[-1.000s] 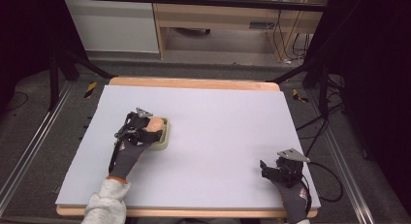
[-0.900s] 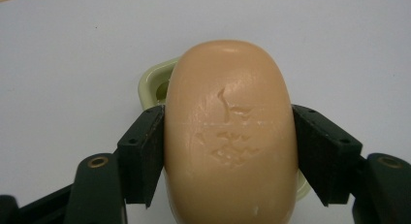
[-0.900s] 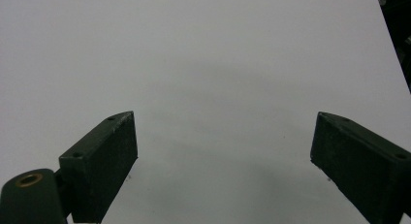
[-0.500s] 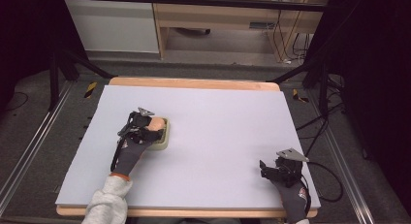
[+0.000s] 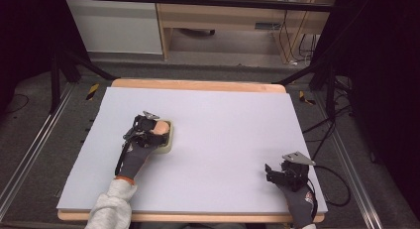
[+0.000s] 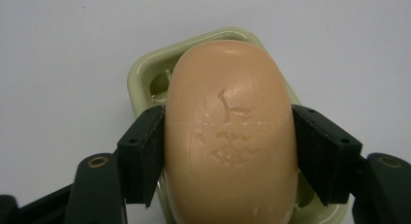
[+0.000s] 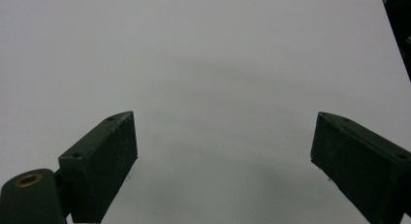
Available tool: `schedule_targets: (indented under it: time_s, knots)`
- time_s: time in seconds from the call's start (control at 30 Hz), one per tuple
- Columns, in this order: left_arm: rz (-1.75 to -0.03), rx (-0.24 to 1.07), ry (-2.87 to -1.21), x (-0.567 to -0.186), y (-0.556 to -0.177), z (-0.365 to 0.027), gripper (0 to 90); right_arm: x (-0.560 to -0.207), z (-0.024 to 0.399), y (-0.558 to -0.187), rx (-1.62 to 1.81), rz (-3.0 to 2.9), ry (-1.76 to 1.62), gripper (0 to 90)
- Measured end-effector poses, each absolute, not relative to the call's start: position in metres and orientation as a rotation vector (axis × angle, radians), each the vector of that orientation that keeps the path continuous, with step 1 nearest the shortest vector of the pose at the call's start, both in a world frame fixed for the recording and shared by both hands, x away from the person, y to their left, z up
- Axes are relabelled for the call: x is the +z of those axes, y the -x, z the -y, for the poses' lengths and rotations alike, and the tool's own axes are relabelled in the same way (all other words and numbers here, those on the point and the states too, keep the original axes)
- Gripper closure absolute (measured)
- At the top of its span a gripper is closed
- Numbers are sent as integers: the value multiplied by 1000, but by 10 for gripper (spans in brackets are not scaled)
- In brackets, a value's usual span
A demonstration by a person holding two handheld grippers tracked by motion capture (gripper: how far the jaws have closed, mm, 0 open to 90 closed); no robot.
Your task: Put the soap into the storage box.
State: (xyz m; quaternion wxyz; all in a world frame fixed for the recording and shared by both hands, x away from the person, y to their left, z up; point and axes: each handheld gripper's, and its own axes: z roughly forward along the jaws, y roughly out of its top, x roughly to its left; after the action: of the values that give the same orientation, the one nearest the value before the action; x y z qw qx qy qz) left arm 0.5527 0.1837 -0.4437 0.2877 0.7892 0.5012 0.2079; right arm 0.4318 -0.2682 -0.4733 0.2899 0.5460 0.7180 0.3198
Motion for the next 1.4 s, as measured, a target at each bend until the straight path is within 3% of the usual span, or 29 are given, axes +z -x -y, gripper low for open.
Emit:
schedule_targets:
  time_s: [0.73,1.4]
  knots:
    - [-1351,560,-2103,-448,-553,-178,308,-473,268,-432,851,-1920,-1452,95]
    - [-1266,582,-2016,-422,-525,-195,276,-472,272,-430,856,-1902,-1463,95]
